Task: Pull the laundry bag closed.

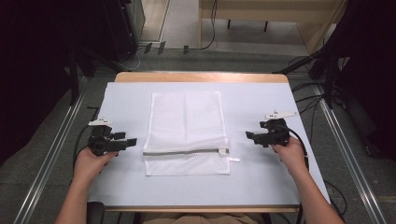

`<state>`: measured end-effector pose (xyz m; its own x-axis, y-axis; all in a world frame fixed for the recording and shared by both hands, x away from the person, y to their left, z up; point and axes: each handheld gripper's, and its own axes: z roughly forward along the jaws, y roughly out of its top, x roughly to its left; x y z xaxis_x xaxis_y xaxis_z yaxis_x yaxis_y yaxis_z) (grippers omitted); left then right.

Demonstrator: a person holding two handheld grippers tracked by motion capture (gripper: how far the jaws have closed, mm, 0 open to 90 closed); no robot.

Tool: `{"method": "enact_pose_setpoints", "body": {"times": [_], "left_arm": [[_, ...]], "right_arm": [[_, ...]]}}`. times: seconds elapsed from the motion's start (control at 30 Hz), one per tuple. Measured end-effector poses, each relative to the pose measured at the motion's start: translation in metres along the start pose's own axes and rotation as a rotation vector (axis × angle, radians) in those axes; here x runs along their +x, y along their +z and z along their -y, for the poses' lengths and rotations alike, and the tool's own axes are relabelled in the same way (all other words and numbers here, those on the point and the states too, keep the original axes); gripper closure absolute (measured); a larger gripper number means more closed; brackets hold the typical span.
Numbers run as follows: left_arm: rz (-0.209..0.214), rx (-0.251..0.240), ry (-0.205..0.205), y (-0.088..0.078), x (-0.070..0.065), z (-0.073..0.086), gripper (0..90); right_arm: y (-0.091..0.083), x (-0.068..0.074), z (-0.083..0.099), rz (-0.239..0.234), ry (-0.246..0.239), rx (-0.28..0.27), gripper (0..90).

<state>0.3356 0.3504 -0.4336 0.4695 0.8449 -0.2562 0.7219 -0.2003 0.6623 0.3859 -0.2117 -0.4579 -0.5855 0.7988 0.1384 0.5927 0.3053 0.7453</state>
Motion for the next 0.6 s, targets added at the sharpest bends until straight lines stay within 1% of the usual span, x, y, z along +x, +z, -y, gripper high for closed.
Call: {"method": "enact_pose_setpoints", "body": {"times": [0.07,0.17,0.2,0.4,0.43,0.6], "left_arm": [[-0.004,0.001,-0.005,0.0005,0.0005,0.0,30.1],[-0.027,0.008,-0.015,0.0018,0.0024,-0.0002,30.1],[-0.032,0.008,-0.02,0.0023,0.003,-0.0003,30.1],[-0.049,0.02,-0.018,0.0045,0.0037,0.0001,29.1],[-0.058,0.022,-0.02,0.005,0.004,0.0002,29.0],[-0.066,0.024,-0.033,0.0054,0.005,0.0005,28.7]], "right_arm": [[0.0004,-0.0012,0.0002,0.002,0.004,-0.001,21.9],[0.0028,-0.0057,0.0011,0.009,0.018,0.006,22.7],[0.0034,-0.0058,0.0014,0.009,0.021,0.009,22.7],[0.0046,-0.0061,0.0017,0.009,0.025,0.017,22.8],[0.005,-0.0061,0.0018,0.011,0.024,0.021,22.8],[0.0058,-0.0062,0.0022,0.014,0.022,0.026,22.9]]}}
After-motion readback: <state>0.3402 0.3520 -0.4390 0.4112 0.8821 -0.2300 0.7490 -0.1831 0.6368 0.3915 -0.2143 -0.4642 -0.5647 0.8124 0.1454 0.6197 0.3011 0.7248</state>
